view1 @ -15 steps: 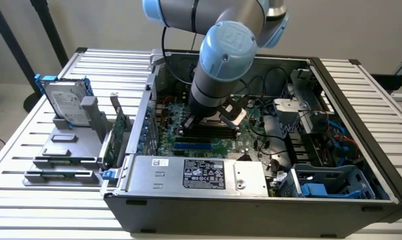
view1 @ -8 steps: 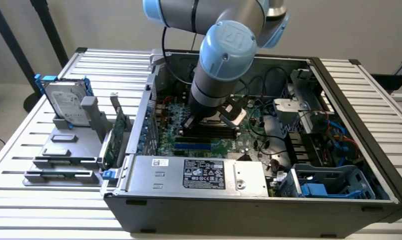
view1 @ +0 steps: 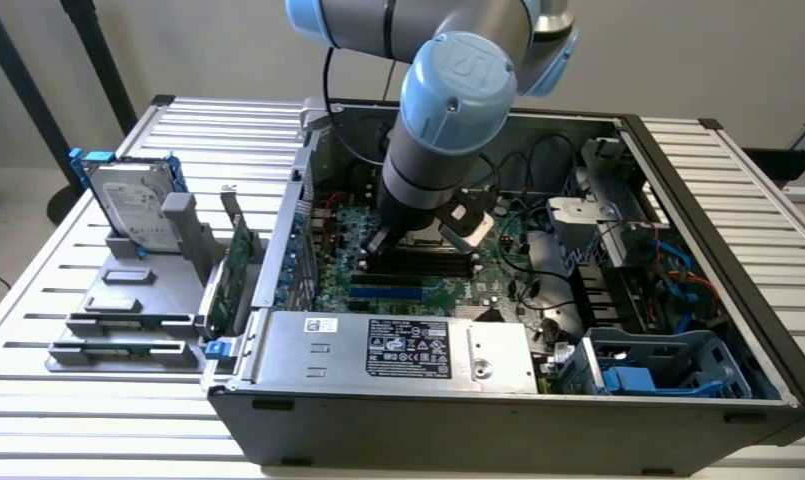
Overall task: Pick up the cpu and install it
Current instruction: 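Install the second cpu locking lever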
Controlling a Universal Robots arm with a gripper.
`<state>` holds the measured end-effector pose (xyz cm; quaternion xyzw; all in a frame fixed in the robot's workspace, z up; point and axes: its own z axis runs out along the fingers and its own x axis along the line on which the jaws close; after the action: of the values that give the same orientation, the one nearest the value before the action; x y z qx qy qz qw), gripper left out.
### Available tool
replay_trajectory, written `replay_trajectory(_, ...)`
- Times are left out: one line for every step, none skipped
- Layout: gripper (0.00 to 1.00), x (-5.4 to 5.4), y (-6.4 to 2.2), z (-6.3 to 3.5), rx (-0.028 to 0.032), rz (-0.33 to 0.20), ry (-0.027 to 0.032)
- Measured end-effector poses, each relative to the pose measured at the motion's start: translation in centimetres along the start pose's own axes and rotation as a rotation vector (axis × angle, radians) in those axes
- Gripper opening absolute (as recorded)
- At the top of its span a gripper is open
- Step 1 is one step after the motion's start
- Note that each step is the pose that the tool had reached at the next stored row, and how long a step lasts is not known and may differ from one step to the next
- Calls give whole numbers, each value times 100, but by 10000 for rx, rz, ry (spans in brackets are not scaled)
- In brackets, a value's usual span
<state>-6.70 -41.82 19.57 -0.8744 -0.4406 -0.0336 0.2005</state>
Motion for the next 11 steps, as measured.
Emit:
replay_trajectory(11, -3, -7, -3, 4, 1, -2)
replay_trajectory(11, -7, -15, -4, 7, 3, -2)
replay_trajectory(11, -10, -24, -5, 10, 4, -4)
replay_trajectory(11, -11, -35, -7, 11, 5, -7)
replay_trajectory(11, -8, -47, -7, 12, 6, -9)
replay_trajectory(11, -3, -60, -6, 12, 6, -9)
replay_trajectory(11, 3, -75, -5, 13, 7, -10)
replay_trajectory(11, 4, -91, -4, 14, 7, -10)
replay_trajectory(11, 2, -106, -5, 14, 7, -10)
replay_trajectory(11, -1, -122, -6, 14, 7, -10)
replay_trajectory(11, -6, -138, -5, 14, 7, -10)
